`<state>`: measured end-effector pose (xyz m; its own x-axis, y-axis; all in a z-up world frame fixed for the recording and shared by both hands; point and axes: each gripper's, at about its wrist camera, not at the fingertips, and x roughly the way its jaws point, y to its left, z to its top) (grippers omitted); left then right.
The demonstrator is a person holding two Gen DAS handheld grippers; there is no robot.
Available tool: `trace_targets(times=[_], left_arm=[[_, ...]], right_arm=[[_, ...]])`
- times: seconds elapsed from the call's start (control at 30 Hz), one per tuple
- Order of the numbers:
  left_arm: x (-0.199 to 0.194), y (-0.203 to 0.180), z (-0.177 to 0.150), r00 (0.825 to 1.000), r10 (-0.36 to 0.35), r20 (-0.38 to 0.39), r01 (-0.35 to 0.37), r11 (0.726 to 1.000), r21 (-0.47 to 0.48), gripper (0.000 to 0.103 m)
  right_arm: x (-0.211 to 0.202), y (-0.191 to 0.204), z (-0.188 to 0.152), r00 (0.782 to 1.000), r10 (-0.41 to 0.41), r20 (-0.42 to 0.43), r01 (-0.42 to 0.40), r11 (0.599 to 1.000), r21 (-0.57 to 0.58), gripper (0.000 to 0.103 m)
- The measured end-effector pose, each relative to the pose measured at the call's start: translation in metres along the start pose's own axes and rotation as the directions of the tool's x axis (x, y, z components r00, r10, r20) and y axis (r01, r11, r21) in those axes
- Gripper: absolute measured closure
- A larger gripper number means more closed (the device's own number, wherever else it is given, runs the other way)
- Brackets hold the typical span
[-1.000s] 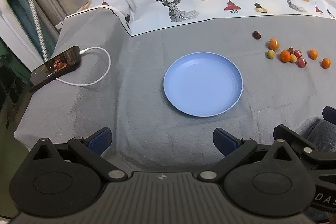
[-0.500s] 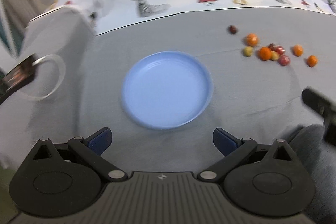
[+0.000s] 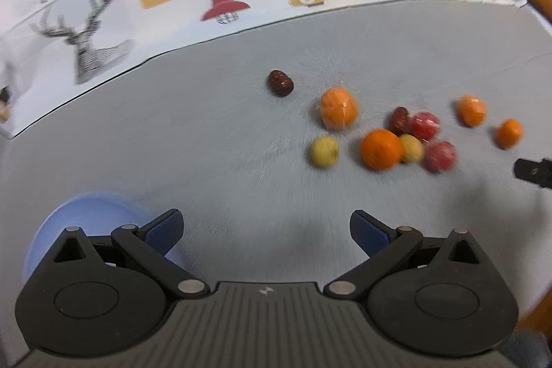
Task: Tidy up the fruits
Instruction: 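Grasp an orange with the right tool while the left tool grasps a yellow fruit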
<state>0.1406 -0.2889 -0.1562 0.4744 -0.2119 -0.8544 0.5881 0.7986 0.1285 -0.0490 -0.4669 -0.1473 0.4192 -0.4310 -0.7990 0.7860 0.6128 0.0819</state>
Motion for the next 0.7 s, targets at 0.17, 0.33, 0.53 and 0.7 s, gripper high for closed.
trace_targets(times=[0.17, 0.33, 0.53, 0.7], left_arm=[[0.053, -0.010, 0.023, 0.999, -0.019, -0.051, 0.019, 1.000, 0.010, 0.000], [0.069, -0.009, 0.029, 1.000, -0.028, -0.005, 0.027, 0.999, -0.027, 0.000], [0.053, -0.016, 0.021, 0.993, -0.083, 0.082, 0.079, 0.996, 0.041, 0.057], [0.032, -0.033, 0.014, 0.988, -0.064, 0.139, 0.045, 0.990, 0.137, 0.076]], right_arm=[[0.057, 0.000, 0.014, 1.000, -0.010, -0.027, 0.011, 0.999, 0.047, 0.001], [0.085, 0.020, 0.015, 0.997, -0.072, 0.008, 0.072, 0.996, -0.059, 0.001], [0.076, 0.015, 0.013, 0.997, -0.073, 0.038, 0.075, 0.995, -0.061, 0.015], [0.067, 0.015, 0.018, 0.995, -0.054, 0.086, 0.060, 0.996, -0.066, 0.067]])
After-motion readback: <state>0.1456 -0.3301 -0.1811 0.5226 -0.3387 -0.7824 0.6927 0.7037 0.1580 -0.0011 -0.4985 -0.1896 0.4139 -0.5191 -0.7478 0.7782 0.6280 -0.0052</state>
